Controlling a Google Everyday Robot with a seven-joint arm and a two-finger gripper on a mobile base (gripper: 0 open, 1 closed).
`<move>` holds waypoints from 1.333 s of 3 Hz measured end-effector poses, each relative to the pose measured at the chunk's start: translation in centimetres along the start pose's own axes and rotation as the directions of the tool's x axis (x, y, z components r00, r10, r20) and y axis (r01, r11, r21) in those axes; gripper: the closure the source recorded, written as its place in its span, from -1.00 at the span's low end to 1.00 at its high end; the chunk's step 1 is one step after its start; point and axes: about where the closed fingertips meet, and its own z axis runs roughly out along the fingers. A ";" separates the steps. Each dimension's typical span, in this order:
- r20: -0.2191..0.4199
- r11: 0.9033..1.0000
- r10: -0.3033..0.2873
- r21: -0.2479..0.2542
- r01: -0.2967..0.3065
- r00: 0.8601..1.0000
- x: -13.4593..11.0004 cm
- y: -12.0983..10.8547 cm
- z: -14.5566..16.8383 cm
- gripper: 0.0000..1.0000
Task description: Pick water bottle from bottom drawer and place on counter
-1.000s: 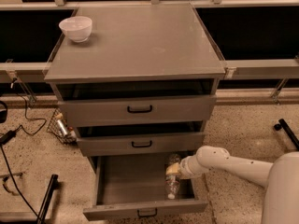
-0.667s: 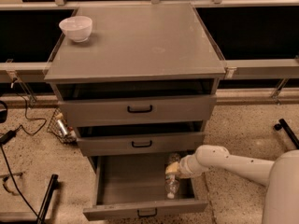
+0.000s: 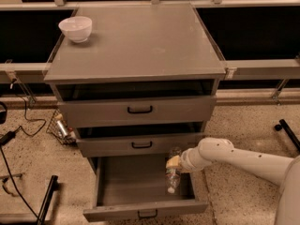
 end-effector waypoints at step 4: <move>-0.002 0.999 0.010 -0.033 -0.010 1.000 2.0 -4.8 -8.8 1.00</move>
Offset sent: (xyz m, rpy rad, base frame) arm 0.0160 -0.0104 0.1313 -0.0352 -0.0262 -0.0526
